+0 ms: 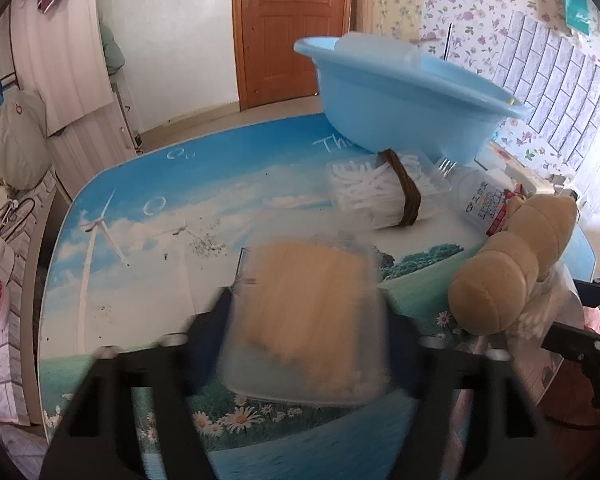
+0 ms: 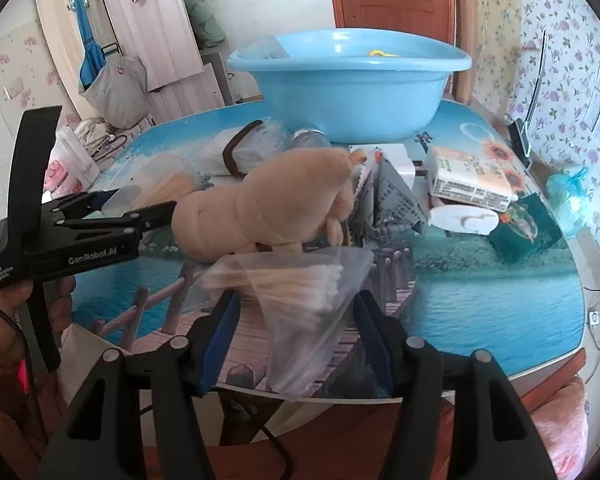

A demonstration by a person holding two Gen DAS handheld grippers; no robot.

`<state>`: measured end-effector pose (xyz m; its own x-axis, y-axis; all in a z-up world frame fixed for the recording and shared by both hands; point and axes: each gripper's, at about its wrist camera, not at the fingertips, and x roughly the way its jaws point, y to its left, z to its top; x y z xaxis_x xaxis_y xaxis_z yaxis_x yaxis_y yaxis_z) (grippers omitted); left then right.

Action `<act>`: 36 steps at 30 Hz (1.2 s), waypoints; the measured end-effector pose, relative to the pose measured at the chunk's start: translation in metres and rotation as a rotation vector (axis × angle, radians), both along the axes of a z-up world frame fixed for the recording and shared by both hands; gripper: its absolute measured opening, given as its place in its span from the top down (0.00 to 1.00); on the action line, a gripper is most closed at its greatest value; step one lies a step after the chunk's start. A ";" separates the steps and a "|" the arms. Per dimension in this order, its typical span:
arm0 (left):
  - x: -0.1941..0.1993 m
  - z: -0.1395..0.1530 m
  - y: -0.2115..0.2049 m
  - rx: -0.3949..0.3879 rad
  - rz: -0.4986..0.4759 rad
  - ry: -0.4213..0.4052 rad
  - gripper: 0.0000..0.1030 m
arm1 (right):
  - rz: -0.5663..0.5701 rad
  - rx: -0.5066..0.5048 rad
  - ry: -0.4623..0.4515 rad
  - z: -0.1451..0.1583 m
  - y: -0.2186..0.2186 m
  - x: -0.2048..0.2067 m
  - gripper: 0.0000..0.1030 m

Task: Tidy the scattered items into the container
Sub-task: 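Grasp the toothpick box with the left tool while the right tool grasps the swab bag, then lift the toothpick box and swab bag toward the basin with both tools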

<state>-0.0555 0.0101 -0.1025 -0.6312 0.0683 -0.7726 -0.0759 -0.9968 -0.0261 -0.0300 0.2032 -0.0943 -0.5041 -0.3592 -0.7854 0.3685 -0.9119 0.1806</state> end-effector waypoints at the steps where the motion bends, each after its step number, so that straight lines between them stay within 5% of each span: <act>1: 0.000 0.000 -0.001 0.006 0.000 -0.002 0.40 | 0.000 -0.006 -0.003 0.000 0.001 0.000 0.60; 4: 0.003 0.000 -0.005 0.028 0.002 -0.002 0.40 | 0.002 -0.029 -0.010 0.001 0.002 0.001 0.72; 11: 0.016 0.001 -0.014 0.042 0.030 -0.016 0.40 | -0.019 -0.047 0.036 0.012 0.006 0.004 0.81; 22: 0.032 0.003 -0.020 0.038 0.042 -0.039 0.40 | 0.000 -0.019 0.028 0.008 0.001 0.003 0.81; 27: 0.032 0.002 -0.018 0.016 0.040 -0.034 0.39 | 0.007 0.017 0.010 0.004 -0.004 0.002 0.75; 32: 0.028 0.002 -0.014 -0.002 0.036 -0.028 0.39 | 0.037 0.043 0.009 0.000 -0.012 0.004 0.47; 36: 0.023 0.001 -0.014 -0.004 0.035 -0.025 0.39 | 0.062 0.091 0.033 -0.002 -0.022 0.006 0.45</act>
<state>-0.0330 -0.0034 -0.1012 -0.6138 0.0431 -0.7883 -0.0399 -0.9989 -0.0235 -0.0241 0.1814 -0.0960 -0.5096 -0.3188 -0.7992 0.4293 -0.8991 0.0849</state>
